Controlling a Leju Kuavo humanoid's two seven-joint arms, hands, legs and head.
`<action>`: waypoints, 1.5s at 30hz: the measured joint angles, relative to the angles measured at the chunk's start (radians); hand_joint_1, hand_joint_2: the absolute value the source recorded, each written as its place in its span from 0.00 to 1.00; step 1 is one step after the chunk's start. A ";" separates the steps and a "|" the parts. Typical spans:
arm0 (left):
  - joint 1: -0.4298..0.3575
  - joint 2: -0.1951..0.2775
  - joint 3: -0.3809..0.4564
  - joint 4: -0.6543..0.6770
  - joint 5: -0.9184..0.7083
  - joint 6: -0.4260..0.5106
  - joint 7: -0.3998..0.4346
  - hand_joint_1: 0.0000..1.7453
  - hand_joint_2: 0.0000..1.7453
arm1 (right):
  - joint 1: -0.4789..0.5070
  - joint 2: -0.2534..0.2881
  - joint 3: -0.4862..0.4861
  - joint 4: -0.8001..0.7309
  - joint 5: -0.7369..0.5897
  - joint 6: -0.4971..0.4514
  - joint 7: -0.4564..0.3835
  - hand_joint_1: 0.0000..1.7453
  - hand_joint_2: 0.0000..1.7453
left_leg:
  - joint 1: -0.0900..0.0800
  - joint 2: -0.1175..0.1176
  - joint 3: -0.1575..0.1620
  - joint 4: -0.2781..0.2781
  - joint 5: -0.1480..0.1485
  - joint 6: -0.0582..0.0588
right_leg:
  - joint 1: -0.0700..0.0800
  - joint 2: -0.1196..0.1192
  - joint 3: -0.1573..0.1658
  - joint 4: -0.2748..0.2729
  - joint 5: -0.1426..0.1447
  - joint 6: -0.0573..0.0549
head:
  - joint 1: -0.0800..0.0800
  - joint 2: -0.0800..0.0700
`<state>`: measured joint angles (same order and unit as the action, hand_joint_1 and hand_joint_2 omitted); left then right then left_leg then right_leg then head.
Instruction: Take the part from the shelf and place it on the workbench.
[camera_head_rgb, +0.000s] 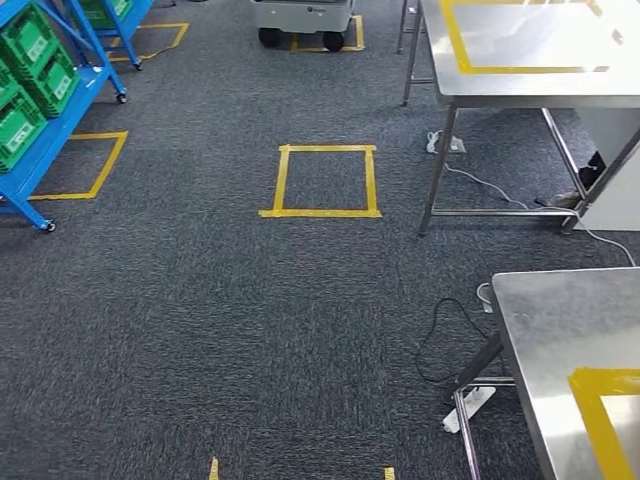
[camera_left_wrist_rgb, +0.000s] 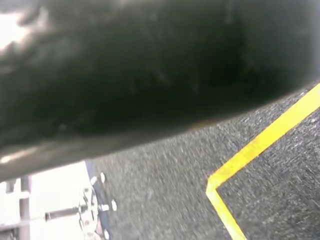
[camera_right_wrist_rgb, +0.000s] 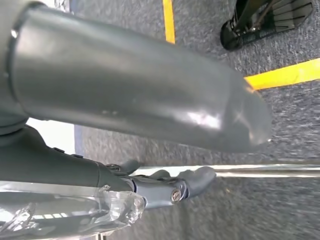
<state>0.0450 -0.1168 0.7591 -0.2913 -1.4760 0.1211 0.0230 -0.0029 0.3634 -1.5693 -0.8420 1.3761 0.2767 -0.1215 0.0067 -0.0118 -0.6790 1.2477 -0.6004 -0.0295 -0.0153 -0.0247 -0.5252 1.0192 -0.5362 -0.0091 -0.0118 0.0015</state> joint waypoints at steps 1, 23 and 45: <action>0.000 0.000 0.002 0.000 0.000 -0.002 0.001 0.00 0.00 | 0.000 0.000 0.000 0.000 0.002 0.000 -0.001 0.00 0.00 | 0.000 0.001 -0.010 0.023 0.000 0.002 | 0.002 -0.017 -0.002 0.000 -0.002 -0.002 | 0.000 0.000; -0.006 -0.008 0.037 0.001 -0.004 -0.030 0.006 0.00 0.00 | -0.008 0.000 0.000 0.000 0.025 0.004 -0.009 0.00 0.00 | -0.010 -0.111 0.137 -0.251 0.118 0.027 | -0.006 0.102 -0.006 -0.001 0.011 0.032 | 0.017 0.000; -0.009 -0.013 0.040 0.002 -0.004 -0.030 0.009 0.00 0.00 | -0.010 -0.001 0.001 -0.002 0.030 -0.002 -0.008 0.00 0.00 | -0.017 0.010 0.130 -0.250 0.124 0.058 | 0.004 0.017 -0.072 0.220 -0.140 0.043 | 0.013 0.000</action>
<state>0.0358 -0.1303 0.7992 -0.2892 -1.4801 0.0908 0.0320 -0.0129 0.3628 -1.5682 -0.8440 1.4063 0.2746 -0.1290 -0.0098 -0.0018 -0.5495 0.9978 -0.4763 0.0282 -0.0113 -0.0078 -0.5970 1.2394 -0.6765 0.0336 0.0012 0.0015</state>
